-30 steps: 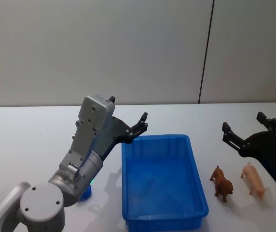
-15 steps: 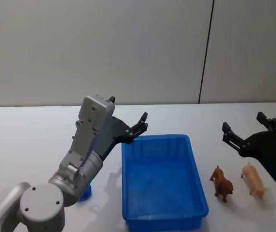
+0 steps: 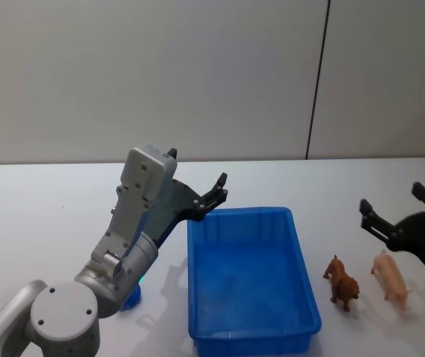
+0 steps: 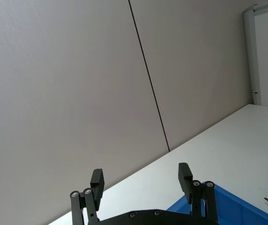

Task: Pick up the two dolls from the table and place them into the box.

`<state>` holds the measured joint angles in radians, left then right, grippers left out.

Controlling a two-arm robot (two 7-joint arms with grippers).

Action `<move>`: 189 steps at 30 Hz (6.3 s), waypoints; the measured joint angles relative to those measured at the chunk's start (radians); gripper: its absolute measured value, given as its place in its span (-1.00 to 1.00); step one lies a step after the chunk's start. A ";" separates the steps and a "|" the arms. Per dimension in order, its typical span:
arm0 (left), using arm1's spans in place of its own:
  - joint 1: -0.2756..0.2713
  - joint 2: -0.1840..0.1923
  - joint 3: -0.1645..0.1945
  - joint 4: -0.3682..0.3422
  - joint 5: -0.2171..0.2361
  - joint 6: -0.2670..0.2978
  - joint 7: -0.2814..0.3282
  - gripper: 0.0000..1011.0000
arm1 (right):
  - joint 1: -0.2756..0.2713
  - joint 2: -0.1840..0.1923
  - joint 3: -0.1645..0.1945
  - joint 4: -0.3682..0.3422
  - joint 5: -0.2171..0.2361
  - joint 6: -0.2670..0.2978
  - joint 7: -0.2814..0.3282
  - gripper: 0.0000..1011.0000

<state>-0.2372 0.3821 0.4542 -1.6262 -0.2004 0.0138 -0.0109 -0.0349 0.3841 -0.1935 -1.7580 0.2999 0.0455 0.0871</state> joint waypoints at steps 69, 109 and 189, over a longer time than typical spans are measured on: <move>0.000 0.000 0.000 0.000 0.000 0.000 0.000 0.98 | 0.030 -0.009 -0.025 0.267 -0.122 0.204 0.073 -0.28; 0.000 0.000 0.000 0.000 0.000 0.000 0.000 0.98 | 0.108 -0.039 -0.061 0.083 -0.238 0.101 0.295 -0.36; 0.000 0.000 0.000 0.000 0.000 0.000 0.000 0.98 | 0.005 0.010 -0.047 0.104 -0.076 0.302 0.203 0.90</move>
<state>-0.2372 0.3821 0.4542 -1.6262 -0.2004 0.0138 -0.0109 -0.0304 0.3945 -0.2403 -1.6537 0.2242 0.3471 0.2897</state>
